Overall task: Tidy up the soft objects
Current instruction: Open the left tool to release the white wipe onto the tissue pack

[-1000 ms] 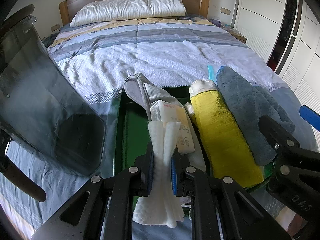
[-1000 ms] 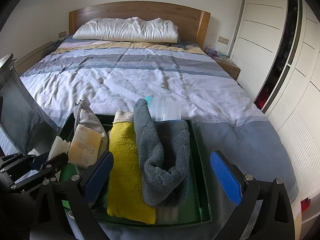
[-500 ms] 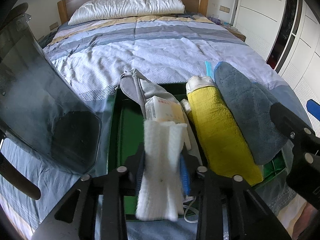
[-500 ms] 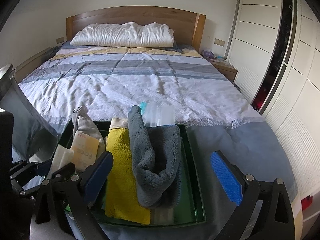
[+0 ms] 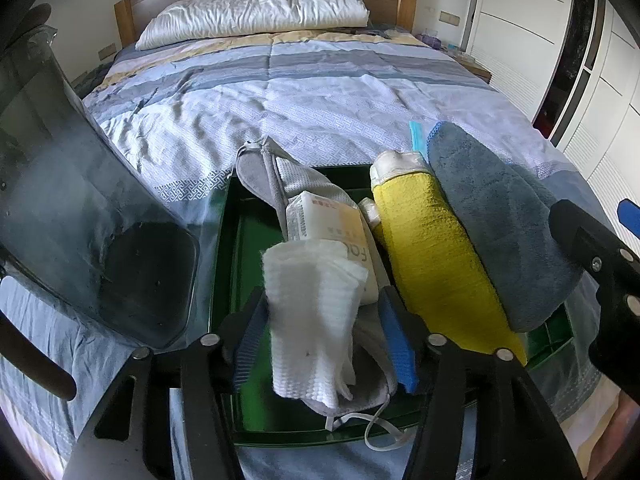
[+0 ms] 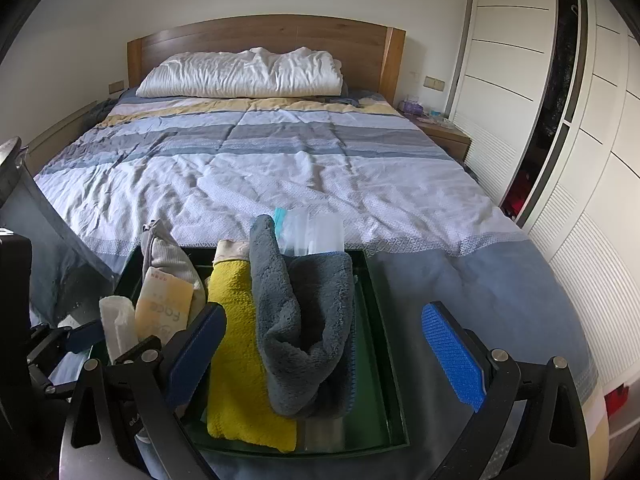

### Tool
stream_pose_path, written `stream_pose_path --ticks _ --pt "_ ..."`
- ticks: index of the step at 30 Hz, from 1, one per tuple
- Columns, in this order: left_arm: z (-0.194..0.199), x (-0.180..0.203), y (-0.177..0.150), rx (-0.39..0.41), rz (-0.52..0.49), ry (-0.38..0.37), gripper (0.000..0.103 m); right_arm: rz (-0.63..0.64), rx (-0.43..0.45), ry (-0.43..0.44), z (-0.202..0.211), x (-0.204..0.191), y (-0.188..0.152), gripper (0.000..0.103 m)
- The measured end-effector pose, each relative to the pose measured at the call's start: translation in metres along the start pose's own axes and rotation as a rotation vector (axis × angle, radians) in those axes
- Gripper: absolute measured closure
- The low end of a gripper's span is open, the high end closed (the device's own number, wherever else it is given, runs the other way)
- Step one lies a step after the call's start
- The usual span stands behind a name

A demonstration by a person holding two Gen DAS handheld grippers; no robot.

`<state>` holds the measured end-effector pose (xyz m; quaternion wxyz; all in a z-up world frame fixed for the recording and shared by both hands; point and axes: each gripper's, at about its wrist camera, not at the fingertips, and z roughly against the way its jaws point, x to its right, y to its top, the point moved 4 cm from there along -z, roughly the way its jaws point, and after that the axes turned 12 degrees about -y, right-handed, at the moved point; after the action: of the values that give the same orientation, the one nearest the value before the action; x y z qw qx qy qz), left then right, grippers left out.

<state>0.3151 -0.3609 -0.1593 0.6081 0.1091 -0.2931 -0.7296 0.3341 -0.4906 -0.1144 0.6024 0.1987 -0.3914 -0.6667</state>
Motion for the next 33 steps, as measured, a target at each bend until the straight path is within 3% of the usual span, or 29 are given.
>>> stream_pose_path --ticks 3,5,6,7,33 --pt "0.0002 0.0004 0.0002 0.000 0.001 -0.003 0.052 -0.003 0.000 0.000 0.0001 0.0003 0.0004 0.003" --pt "0.0005 0.0001 0.0004 0.004 0.006 -0.001 0.035 -0.006 0.001 0.001 0.0010 0.0014 0.0004 0.003" --pt "0.0015 0.0001 0.0008 0.010 0.010 -0.004 0.019 -0.009 0.001 0.002 0.0011 0.0015 0.0007 0.003" --pt "0.0026 0.0001 0.0013 0.018 0.012 -0.005 0.015 -0.011 0.002 0.002 0.0017 0.0021 0.0000 0.003" --pt "0.0086 -0.0031 0.0043 0.045 0.008 0.001 0.002 -0.020 0.000 -0.013 0.0022 0.0025 -0.0026 0.000"
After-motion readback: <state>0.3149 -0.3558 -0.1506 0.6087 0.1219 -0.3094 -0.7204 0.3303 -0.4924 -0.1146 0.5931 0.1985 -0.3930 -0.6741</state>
